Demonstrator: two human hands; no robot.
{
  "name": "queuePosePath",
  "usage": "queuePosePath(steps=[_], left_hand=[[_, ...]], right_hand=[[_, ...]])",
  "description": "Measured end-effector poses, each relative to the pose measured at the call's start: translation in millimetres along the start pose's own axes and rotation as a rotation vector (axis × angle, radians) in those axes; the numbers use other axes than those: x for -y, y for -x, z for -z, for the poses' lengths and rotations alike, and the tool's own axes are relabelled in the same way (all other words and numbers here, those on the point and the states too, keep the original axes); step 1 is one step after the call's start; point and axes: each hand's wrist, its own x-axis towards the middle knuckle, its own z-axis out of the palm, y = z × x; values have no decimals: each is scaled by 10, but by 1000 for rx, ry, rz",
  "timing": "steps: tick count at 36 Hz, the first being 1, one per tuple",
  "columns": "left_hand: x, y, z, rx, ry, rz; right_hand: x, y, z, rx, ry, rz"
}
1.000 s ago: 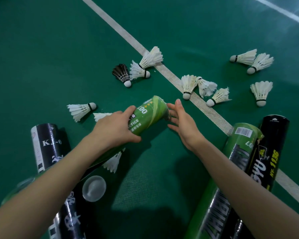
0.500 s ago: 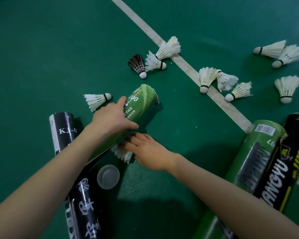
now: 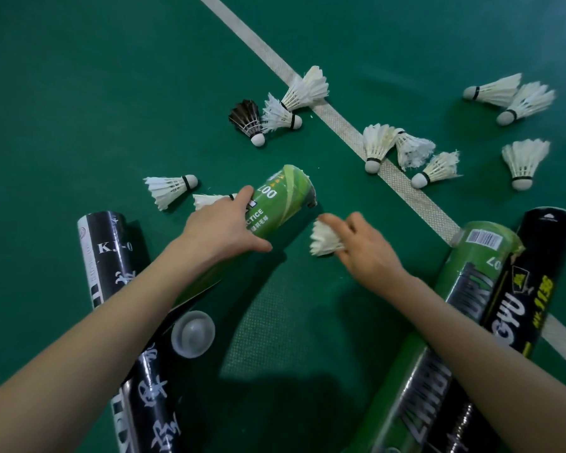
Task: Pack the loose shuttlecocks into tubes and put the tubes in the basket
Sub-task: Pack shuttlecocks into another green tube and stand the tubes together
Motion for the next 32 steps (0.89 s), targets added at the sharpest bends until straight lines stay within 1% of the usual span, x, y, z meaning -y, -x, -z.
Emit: queuePosePath(steps=[2, 3, 6, 8, 11, 13, 16, 18, 24, 28, 32], left_hand=[[-83, 20, -2, 3, -1, -31], [-126, 29, -2, 1, -4, -45], [-264, 69, 11, -8, -10, -85], [-363, 96, 14, -11, -27, -113], [-490, 125, -13, -13, -49, -152], [-563, 146, -30, -21, -59, -182], [-662, 185, -28, -27, -75, -217], [-715, 204, -17, -21, -65, -236], [-835, 232, 13, -44, -25, -289], [-893, 233, 34, -72, 3, -293], [-935, 249, 42, -87, 5, -310]], right_hand=[[-194, 59, 79, -76, -59, -122], [-255, 83, 111, -132, -129, -179], [-376, 100, 219, -362, -442, -377], [-410, 77, 301, -476, -650, -475], [-401, 45, 425, -585, -930, -479], [-354, 26, 499, -603, -1073, -476], [-337, -1, 573, -615, -1222, -516], [-333, -7, 612, -611, -1248, -503], [-241, 32, 696, -457, -1242, -408], [-232, 86, 725, -454, -1226, -386], [-252, 132, 765, -424, -1168, -418]])
